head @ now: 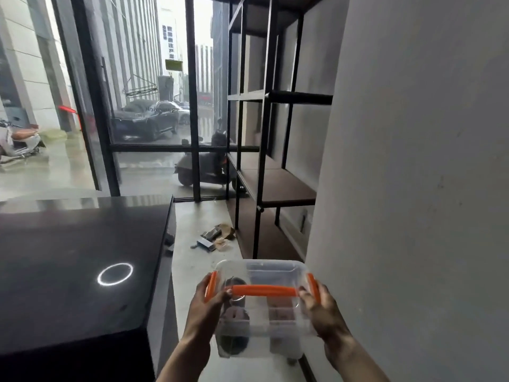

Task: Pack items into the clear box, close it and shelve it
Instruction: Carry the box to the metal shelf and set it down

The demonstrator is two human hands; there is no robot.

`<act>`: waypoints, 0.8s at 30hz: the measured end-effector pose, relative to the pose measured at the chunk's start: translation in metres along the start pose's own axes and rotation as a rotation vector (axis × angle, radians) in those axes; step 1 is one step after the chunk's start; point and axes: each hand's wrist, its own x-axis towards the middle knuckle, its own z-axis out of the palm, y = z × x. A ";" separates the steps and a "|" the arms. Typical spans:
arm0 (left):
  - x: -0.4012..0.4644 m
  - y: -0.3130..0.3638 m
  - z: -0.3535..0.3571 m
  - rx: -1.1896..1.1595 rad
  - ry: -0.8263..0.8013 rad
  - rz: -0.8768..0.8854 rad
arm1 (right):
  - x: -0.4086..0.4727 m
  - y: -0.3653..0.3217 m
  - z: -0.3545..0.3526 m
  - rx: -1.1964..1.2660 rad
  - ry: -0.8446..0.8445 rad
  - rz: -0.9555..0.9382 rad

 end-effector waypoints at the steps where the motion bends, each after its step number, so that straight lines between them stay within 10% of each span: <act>1: 0.024 0.002 0.008 0.010 -0.001 0.008 | 0.024 -0.004 0.003 0.014 -0.004 0.004; 24: 0.585 0.050 0.100 0.012 0.228 0.009 | 0.616 -0.155 0.173 -0.012 -0.346 -0.134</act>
